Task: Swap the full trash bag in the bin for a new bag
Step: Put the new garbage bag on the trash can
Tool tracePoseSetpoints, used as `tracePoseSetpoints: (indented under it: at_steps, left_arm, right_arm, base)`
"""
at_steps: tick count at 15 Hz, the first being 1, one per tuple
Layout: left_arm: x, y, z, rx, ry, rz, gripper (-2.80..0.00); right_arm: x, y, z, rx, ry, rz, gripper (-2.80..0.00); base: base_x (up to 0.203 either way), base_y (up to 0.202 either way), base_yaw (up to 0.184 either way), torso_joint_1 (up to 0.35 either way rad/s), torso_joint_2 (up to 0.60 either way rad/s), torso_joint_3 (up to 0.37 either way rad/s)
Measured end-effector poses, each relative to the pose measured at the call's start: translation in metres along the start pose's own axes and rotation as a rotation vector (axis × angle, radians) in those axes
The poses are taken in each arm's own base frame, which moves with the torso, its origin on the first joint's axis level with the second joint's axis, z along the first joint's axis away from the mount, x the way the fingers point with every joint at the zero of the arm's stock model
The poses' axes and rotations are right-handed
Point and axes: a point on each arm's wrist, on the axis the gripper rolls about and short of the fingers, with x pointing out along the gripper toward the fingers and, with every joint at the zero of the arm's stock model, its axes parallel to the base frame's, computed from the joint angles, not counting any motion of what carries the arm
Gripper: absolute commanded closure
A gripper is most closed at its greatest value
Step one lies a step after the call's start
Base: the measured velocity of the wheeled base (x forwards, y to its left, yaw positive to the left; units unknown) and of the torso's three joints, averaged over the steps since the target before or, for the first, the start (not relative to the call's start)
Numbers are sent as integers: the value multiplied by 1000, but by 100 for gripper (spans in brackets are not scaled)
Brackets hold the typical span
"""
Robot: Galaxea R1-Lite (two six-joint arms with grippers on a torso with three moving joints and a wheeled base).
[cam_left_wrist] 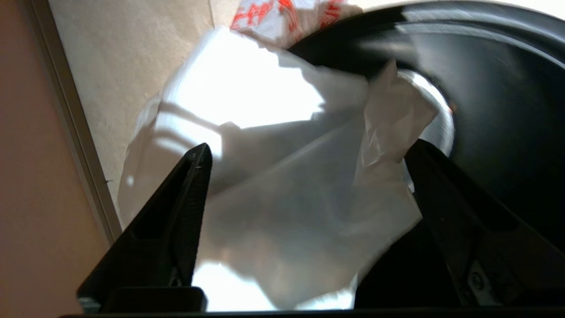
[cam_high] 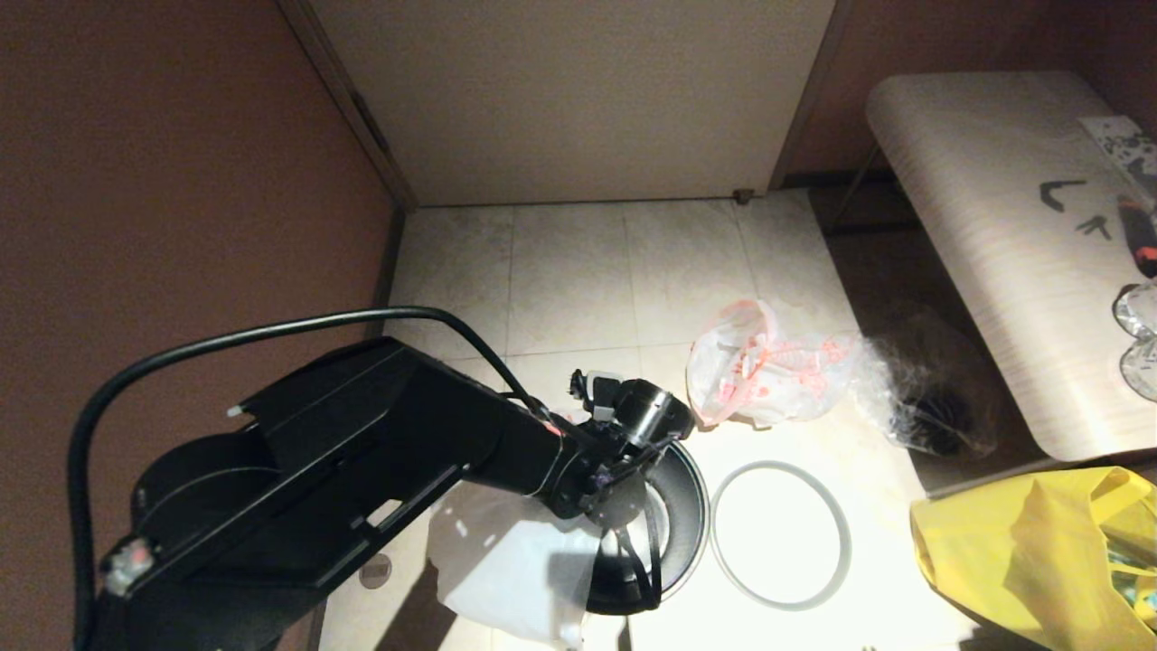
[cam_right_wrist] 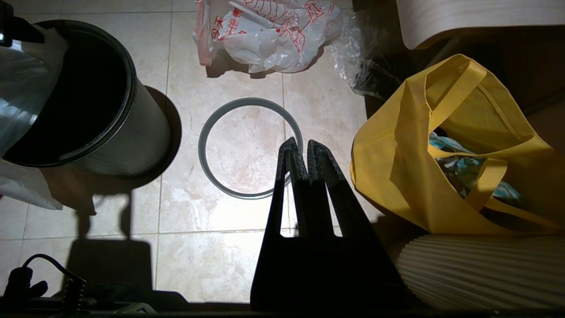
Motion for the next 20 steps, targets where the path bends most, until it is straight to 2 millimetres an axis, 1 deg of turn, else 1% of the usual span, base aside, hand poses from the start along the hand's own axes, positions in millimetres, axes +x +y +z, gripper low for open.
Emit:
tracePoseSetpoints:
  at_steps: [2,4,7,9,10,12,13,15,17,18,20]
  left_arm:
    - [-8,2,2,-2,-9,-9,-280]
    - [-15,-2,6,-6,-20,-30,-280]
    - [-18,-4,1,25,45,-75,-280]
    - [-29,-11,-3,15,122,-162,-280]
    - [-33,-12,-3,4,150,-181,-280]
    - [-40,-11,4,-23,150,-192,-280]
    - [-45,-10,8,-34,141,-201,0]
    - [-54,-1,18,-58,122,-210,0]
    - [-67,14,27,-85,102,-212,0]
    - [-74,23,34,-104,81,-207,0]
    - [-95,48,55,-162,12,-196,0]
  right_arm:
    - [0,0,0,0,0,0,0]
    - [0,0,0,0,0,0,0]
    - [0,0,0,0,0,0,0]
    - [0,0,0,0,0,0,0]
    - [0,0,0,0,0,0,0]
    - [0,0,0,0,0,0,0]
    - [0,0,0,0,1,0,0]
    - [0,0,0,0,0,0,0]
    - [0,0,0,0,1,0,0]
    - [0,0,0,0,0,0,0]
    - [0,0,0,0,0,0,0]
  base:
    - [0,0,0,0,0,0]
    - [0,0,0,0,0,0]
    - [0,0,0,0,0,0]
    - [0,0,0,0,0,0]
    - [0,0,0,0,0,0]
    - [0,0,0,0,0,0]
    - [0,0,0,0,0,0]
    - [0,0,0,0,0,0]
    - [0,0,0,0,0,0]
    - [0,0,0,0,0,0]
    - [0,0,0,0,0,0]
